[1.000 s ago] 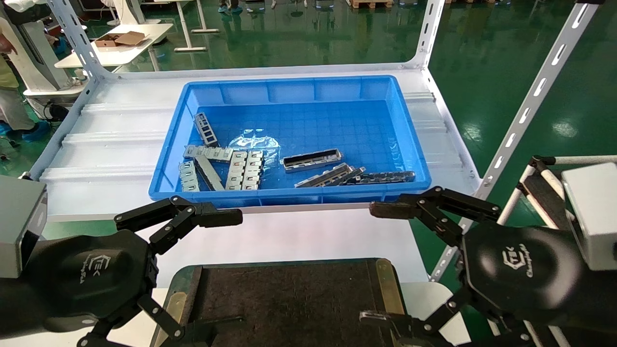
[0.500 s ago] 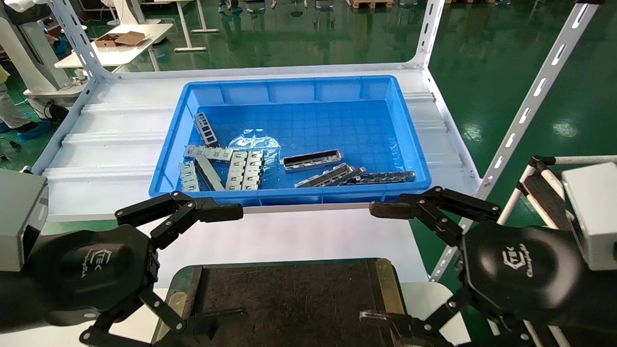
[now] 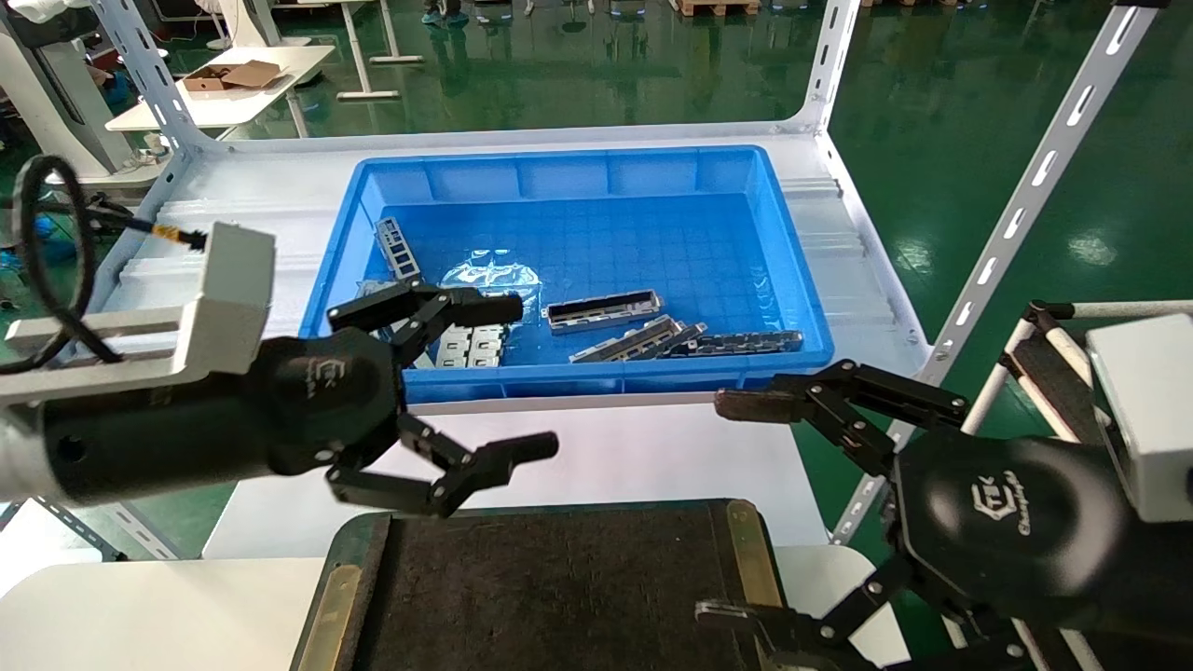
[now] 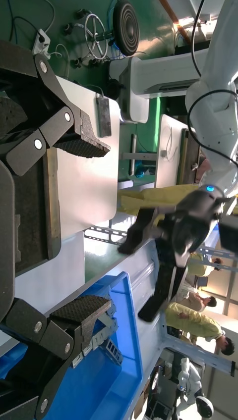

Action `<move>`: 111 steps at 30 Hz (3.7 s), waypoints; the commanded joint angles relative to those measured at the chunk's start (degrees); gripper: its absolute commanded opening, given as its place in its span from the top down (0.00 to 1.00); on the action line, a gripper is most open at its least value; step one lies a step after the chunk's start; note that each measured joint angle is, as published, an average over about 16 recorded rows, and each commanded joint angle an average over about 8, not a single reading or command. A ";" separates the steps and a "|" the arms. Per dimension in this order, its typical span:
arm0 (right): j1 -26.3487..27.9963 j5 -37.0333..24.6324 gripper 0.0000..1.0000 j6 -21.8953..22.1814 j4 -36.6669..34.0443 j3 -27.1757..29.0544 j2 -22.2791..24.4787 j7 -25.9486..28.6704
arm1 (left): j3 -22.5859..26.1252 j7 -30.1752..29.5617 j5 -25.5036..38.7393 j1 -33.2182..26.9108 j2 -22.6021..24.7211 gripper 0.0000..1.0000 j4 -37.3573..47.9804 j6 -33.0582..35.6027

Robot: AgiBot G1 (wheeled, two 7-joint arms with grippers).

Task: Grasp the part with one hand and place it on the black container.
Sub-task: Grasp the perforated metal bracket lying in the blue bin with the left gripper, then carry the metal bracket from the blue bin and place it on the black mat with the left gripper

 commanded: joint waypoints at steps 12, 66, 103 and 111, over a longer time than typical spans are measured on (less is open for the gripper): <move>0.01 0.04 0.00 0.02 0.00 -0.06 0.02 -0.03 | 5.38 9.48 11.12 -13.44 12.67 0.00 23.94 -3.71; 0.06 0.19 0.00 0.12 0.00 -0.27 0.11 -0.14 | 12.35 21.49 19.56 -20.63 31.54 0.50 53.13 -35.52; 0.09 0.28 1.00 0.18 0.00 -0.41 0.17 -0.21 | 18.85 17.34 16.35 -18.93 31.53 1.00 51.05 -38.18; 0.10 0.30 1.00 0.19 0.00 -0.44 0.18 -0.22 | 19.95 16.93 15.39 -18.83 31.47 1.00 51.10 -38.81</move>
